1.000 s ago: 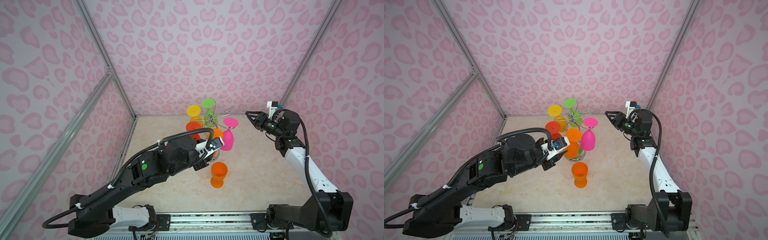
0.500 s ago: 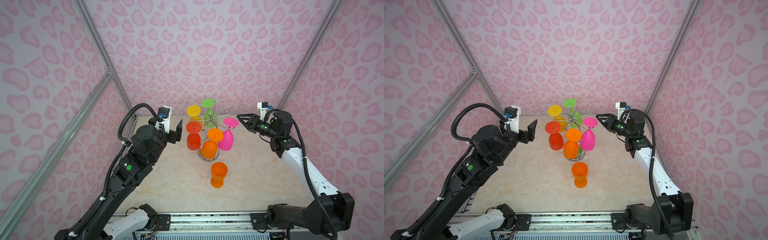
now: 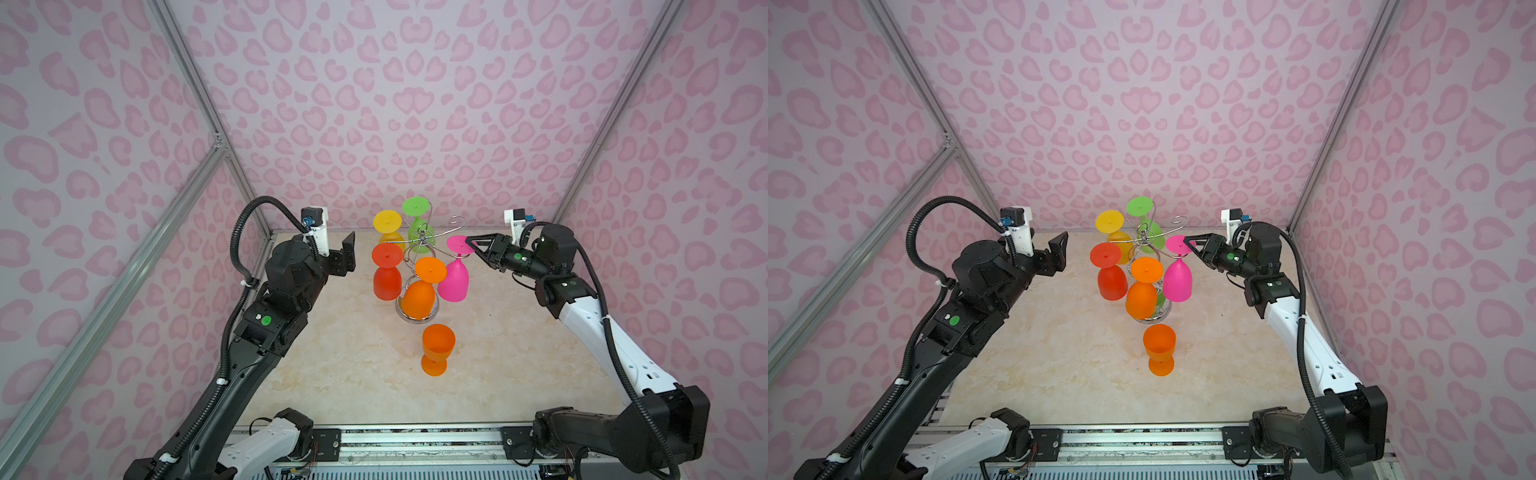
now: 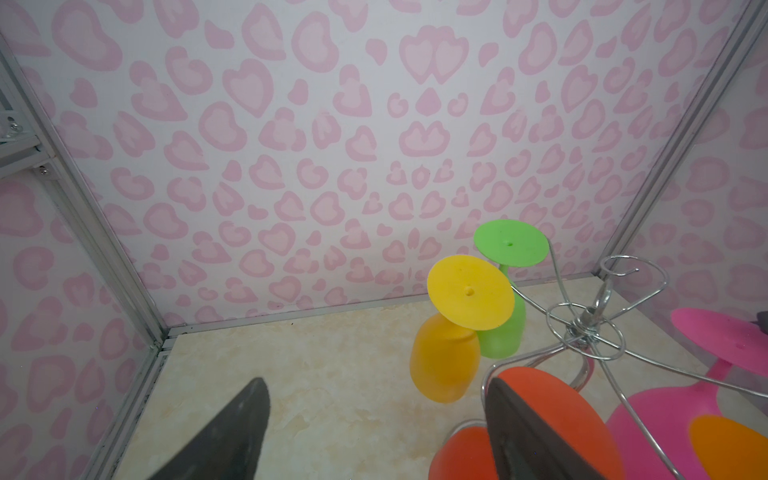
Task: Take the wine glass off the wine glass rack
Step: 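Close the right gripper on the pink glass's base on the rack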
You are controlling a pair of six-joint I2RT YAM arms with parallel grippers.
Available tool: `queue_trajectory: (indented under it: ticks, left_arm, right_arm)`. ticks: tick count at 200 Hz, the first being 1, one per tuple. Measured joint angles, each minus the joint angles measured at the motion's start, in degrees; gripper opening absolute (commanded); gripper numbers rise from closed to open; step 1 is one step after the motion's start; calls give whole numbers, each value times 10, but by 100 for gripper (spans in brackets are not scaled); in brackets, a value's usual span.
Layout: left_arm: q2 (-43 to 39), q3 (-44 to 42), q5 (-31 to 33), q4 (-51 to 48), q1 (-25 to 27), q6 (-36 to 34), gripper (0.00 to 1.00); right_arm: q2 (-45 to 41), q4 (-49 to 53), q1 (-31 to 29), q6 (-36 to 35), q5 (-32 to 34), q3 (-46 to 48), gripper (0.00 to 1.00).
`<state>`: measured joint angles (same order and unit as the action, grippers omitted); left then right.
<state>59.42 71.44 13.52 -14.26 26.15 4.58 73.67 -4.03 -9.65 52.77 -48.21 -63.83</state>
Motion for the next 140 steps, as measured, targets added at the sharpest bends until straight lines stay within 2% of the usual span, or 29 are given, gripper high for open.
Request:
queue_trajectory:
  ticks: [49,140]
  left_arm:
    - [8,-5,-28,9,-9,9,83]
    - [10,-15,-43,11,-13,14,83]
  right_arm:
    - [-3,3,-1,0,0,0,21]
    - [-6,-10,0,22,-5,4,7]
